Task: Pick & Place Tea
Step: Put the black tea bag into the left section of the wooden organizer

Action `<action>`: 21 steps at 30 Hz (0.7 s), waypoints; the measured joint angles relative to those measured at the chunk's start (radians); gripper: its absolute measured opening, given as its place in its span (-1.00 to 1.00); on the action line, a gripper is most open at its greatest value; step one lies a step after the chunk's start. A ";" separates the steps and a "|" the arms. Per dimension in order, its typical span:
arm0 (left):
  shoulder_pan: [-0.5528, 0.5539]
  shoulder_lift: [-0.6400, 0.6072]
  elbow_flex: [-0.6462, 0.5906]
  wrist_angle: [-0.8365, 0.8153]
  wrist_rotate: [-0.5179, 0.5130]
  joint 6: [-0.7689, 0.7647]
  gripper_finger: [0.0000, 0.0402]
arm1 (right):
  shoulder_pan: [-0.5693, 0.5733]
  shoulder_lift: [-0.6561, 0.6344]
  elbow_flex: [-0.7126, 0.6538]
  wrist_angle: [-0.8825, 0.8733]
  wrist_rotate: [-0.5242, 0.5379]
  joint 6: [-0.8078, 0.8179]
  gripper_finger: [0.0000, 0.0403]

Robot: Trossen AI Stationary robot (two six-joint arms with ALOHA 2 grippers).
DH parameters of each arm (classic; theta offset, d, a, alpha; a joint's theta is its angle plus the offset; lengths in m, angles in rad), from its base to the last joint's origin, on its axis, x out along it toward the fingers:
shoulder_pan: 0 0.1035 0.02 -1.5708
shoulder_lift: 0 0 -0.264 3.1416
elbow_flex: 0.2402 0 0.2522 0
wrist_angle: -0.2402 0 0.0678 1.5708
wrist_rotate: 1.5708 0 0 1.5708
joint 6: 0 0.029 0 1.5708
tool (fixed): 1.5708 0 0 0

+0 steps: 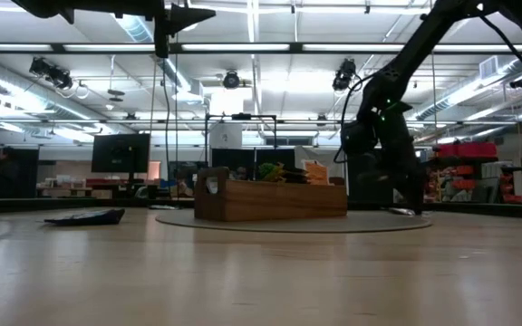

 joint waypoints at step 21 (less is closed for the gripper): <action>0.002 0.000 0.000 0.009 0.000 0.002 -0.20 | 0.138 0.010 -0.010 -0.173 -0.098 -0.294 -1.00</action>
